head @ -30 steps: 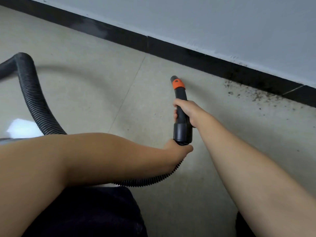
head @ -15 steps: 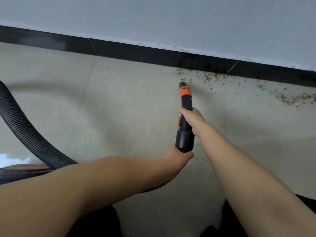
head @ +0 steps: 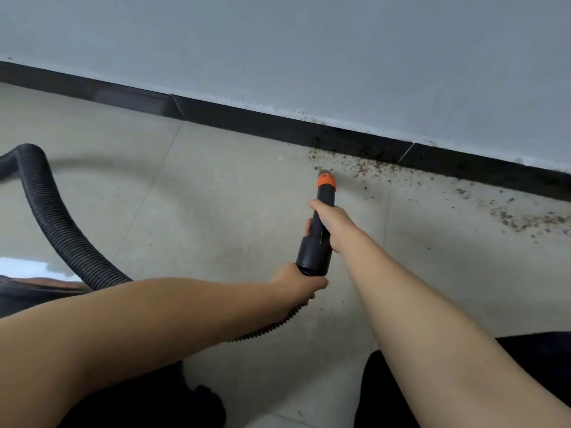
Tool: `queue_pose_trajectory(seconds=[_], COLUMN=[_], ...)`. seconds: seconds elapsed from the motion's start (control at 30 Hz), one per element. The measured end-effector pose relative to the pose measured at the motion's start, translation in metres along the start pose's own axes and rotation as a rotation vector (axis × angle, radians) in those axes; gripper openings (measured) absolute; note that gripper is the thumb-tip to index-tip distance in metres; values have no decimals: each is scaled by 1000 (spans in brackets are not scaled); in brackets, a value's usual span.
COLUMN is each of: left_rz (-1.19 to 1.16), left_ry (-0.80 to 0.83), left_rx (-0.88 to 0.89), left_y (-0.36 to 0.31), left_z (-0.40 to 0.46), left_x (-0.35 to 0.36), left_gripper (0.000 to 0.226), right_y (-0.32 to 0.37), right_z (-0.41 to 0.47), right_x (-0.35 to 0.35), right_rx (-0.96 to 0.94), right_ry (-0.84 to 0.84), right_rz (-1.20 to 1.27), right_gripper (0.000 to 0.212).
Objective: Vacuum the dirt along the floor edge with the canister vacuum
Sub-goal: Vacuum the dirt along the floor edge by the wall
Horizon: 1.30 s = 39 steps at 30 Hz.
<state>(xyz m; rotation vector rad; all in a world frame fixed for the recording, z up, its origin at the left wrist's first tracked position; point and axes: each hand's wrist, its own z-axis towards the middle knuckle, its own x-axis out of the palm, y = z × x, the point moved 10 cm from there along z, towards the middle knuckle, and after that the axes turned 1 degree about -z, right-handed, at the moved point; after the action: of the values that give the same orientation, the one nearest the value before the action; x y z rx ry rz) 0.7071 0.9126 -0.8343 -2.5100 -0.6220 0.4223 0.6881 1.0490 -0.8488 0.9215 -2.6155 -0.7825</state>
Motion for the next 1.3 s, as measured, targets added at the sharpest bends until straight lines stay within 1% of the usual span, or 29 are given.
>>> queue_pose_trajectory(seconds=[0.13, 0.33, 0.6, 0.7, 0.87, 0.93, 1.03, 1.2, 1.3], left_rz=[1, -47, -90, -75, -25, -20, -56, -169, -186], left_ry=[-20, 28, 40, 40, 85, 93, 68, -17, -84], left_rx=[-2, 35, 52, 47, 74, 79, 74, 44, 45], left_y=[2, 9, 13, 12, -2, -7, -10, 2, 9], left_z=[9, 10, 14, 15, 22, 24, 29, 33, 34], left_x=[4, 33, 55, 53, 54, 56, 52, 27, 7], left_gripper=[28, 16, 15, 17, 18, 21, 20, 14, 12], right_y=[2, -7, -9, -8, 1, 6, 15, 16, 14], right_z=[8, 8, 3, 4, 9, 11, 15, 20, 22], right_x=[1, -14, -31, -34, -57, -63, -54, 1, 27], right_rx=[-25, -40, -30, -34, -62, -57, -51, -47, -54], right_ry=[20, 15, 7, -40, -186, -205, -173, -18, 29], right_rz=[-59, -122, -162, -144, -99, -87, -100, -211, -232], right_gripper=[17, 14, 13, 12, 13, 13, 13, 10, 10])
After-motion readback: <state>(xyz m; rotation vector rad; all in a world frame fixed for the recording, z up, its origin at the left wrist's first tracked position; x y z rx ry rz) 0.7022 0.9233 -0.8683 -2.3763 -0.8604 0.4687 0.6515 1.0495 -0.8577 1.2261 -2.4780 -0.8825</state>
